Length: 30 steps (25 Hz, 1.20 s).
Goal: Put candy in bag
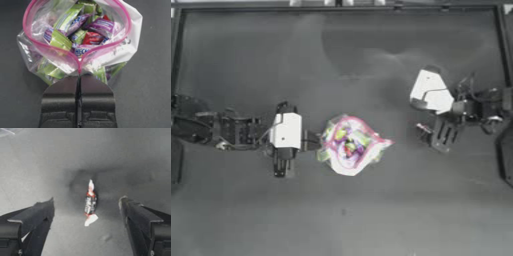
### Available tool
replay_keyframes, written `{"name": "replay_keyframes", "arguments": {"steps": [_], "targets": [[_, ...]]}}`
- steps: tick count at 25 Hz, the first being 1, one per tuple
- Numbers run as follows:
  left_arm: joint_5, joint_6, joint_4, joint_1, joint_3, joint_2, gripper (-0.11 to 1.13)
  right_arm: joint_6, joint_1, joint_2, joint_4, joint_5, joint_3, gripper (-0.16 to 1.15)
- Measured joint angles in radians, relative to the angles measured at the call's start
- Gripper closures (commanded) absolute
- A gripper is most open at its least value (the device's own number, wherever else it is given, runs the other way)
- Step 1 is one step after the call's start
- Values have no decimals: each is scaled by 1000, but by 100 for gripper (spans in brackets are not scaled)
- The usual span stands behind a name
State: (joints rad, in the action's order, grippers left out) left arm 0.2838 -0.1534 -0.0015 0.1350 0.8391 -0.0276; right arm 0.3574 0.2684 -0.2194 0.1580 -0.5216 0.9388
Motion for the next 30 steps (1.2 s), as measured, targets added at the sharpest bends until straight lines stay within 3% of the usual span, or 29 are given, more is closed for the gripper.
{"name": "replay_keyframes", "arguments": {"steps": [22,30], "targets": [[0,2,0,0,-3,-3,98,2,0,78,2,26,0,0],[0,0,0,0,-3,-2,98,2,2,87,2,28,0,35]]}}
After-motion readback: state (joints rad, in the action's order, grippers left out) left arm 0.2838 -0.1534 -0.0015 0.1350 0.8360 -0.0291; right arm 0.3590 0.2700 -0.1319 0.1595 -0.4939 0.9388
